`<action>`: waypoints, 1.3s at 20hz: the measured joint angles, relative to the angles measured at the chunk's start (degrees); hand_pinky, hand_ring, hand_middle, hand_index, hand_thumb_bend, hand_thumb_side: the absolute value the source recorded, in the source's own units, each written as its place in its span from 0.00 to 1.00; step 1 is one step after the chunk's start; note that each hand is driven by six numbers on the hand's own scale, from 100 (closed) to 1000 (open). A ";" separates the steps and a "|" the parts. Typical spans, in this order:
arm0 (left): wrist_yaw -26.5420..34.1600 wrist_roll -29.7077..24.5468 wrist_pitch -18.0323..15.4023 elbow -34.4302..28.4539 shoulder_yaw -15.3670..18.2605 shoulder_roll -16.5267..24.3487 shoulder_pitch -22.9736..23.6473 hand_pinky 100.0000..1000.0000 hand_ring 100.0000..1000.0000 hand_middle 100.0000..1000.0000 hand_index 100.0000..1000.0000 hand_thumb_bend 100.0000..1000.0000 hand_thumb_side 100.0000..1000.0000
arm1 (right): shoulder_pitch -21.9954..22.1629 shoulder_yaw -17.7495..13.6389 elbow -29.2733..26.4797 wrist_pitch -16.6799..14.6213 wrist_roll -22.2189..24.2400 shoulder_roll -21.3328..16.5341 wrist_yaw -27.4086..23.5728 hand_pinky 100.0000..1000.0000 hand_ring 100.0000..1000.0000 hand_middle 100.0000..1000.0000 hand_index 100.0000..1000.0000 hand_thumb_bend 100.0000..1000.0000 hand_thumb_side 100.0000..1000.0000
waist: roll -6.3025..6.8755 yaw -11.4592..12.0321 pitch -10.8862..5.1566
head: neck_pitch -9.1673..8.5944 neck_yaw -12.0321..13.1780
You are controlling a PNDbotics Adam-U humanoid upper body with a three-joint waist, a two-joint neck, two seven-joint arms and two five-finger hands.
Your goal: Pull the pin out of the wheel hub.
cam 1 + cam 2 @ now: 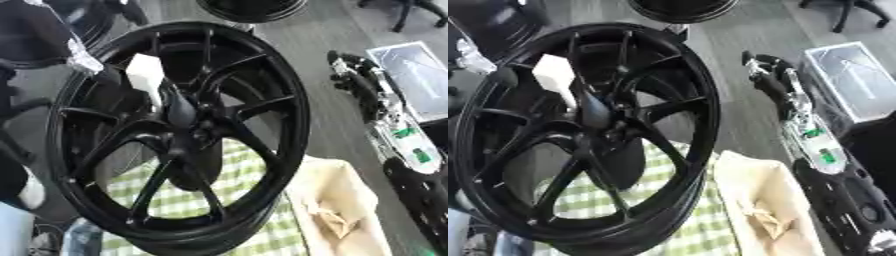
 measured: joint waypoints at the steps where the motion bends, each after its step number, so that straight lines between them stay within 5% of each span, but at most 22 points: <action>1: -0.08 0.00 0.00 0.19 0.00 -0.25 0.00 0.91 0.86 0.77 0.85 0.63 0.40 | -0.03 0.08 0.04 0.00 0.00 0.13 0.00 0.74 0.66 0.60 0.76 0.29 0.41 | 0.00 0.00 0.09 | -0.02 0.00; 14: -3.16 0.37 -1.19 3.65 0.00 -1.69 -0.01 0.91 0.86 0.77 0.84 0.63 0.39 | -0.49 0.27 0.24 0.02 0.09 0.28 -0.01 0.74 0.66 0.60 0.76 0.28 0.41 | -0.04 -0.12 0.66 | -1.05 0.45; 26: -4.86 1.67 -2.63 5.35 -1.76 -2.30 0.12 0.91 0.85 0.77 0.83 0.59 0.24 | -0.48 0.27 0.45 0.05 0.20 0.60 -0.01 0.74 0.67 0.60 0.76 0.28 0.42 | 0.13 -0.43 0.84 | -1.51 1.11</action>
